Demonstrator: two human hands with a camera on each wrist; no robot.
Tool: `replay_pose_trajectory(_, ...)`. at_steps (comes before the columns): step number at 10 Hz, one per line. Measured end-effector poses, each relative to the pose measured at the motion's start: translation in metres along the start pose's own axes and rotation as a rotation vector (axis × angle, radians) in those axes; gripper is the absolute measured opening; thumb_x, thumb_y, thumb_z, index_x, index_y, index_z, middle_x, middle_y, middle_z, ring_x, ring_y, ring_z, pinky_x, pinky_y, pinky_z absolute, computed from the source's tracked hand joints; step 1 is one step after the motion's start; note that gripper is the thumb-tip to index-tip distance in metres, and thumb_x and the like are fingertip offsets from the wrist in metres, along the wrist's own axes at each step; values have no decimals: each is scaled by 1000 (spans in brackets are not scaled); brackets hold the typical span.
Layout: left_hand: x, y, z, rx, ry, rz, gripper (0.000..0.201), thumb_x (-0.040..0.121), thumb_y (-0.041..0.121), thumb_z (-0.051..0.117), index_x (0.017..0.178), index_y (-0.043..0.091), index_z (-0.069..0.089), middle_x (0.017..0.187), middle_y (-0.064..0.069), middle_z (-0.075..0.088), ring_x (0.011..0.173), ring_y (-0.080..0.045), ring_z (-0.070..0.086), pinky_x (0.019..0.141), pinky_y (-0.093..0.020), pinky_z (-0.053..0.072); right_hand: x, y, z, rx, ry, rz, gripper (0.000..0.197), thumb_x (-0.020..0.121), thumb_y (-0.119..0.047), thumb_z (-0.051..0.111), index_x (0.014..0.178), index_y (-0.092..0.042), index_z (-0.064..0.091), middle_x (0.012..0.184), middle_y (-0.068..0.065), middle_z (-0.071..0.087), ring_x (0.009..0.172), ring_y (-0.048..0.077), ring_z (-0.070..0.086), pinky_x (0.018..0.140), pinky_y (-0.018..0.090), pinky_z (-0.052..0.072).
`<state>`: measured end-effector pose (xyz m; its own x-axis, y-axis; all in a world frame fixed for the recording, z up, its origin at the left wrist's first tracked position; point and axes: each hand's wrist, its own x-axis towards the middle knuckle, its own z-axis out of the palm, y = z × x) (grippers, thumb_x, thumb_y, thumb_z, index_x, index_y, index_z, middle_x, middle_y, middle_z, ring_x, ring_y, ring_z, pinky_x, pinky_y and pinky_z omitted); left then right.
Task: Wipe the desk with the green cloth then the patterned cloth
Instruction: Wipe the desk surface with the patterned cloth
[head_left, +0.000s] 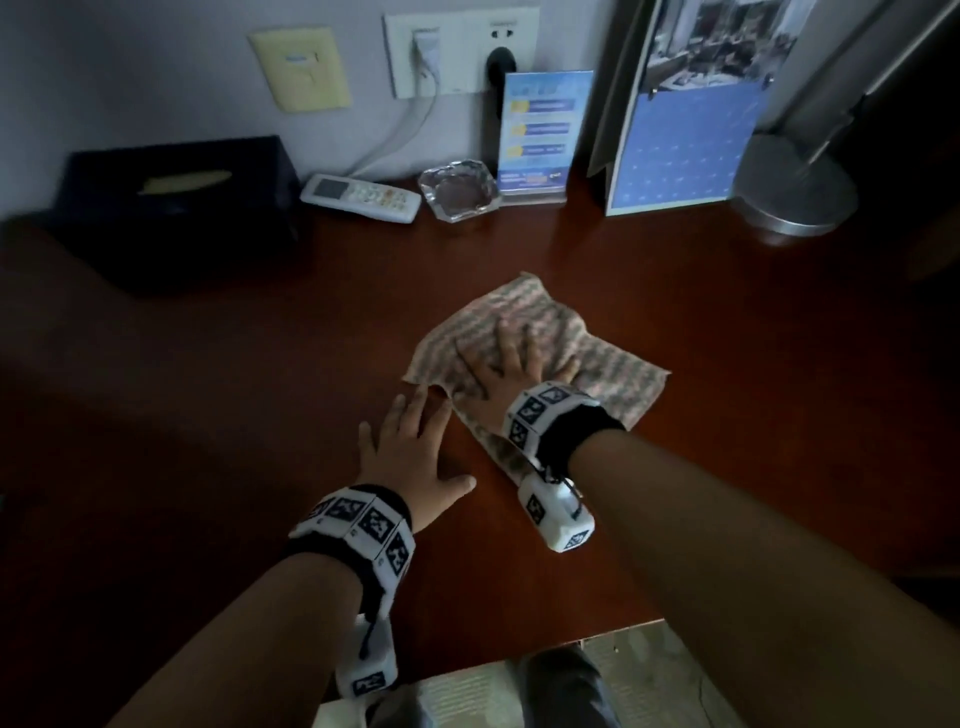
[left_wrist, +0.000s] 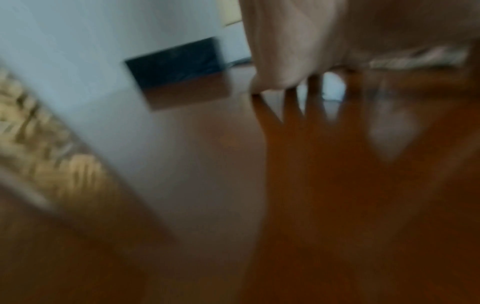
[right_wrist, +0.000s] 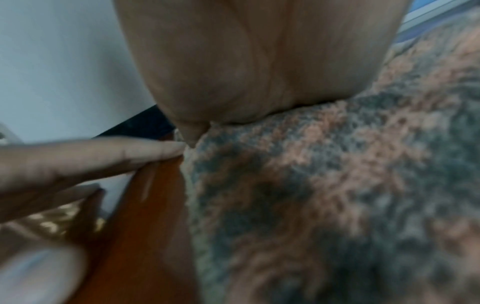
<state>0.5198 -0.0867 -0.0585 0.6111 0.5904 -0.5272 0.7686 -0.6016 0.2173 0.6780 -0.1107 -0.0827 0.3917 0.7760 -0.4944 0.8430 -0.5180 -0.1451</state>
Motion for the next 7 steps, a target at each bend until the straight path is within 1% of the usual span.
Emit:
replay_pose_trajectory(1,-8,-16,-6,-218,107,-6,61,96,38,48,147,16,25,157,2,14,144,-15,13,117,-40,16,0,-36,3,-90,-37,-157,52,92,-65,19,139,-61,-4,152,-10,-33,139,32,-31,92,77,-17)
replay_pose_trajectory(2,-17,-24,-8,-391,215,-68,41,97,28,48,136,16,42,142,1,40,130,-17,39,106,-33,35,-14,-48,8,-93,-86,-192,48,95,-60,22,140,-60,7,153,-12,-31,139,28,-32,94,74,-18)
replay_pose_trajectory(3,-25,-29,-9,-642,365,-218,27,94,17,49,121,13,50,122,-6,53,114,-24,52,91,-31,42,-49,-52,25,-94,-92,-228,45,95,-59,23,139,-61,12,153,-12,-31,138,27,-33,95,72,-20)
replay_pose_trajectory(4,-29,-30,-4,-682,309,-319,51,92,19,53,139,13,36,139,-12,41,124,-31,44,102,-41,41,-87,-53,40,-58,-105,-189,49,96,-57,27,143,-56,12,154,-10,-29,139,29,-32,101,67,-19)
replay_pose_trajectory(5,-38,-22,4,-621,190,-268,50,92,22,55,138,15,36,135,-12,44,116,-29,50,96,-38,45,-125,-59,47,-58,-204,-105,57,94,-60,27,144,-53,1,153,-12,-29,141,26,-29,102,70,-12)
replay_pose_trajectory(6,-52,-15,-6,-410,144,-158,18,94,23,50,106,13,58,110,-7,62,99,-25,58,81,-31,46,-151,-60,12,-245,-176,-115,62,93,-53,36,149,-30,22,159,1,6,146,27,1,112,59,11)
replay_pose_trajectory(7,-63,-16,-20,-361,108,-48,19,94,25,49,103,13,62,112,-6,62,97,-22,58,82,-32,49,-127,-50,-6,690,-35,-209,59,84,-38,60,137,-21,41,148,4,33,133,26,39,106,43,34)
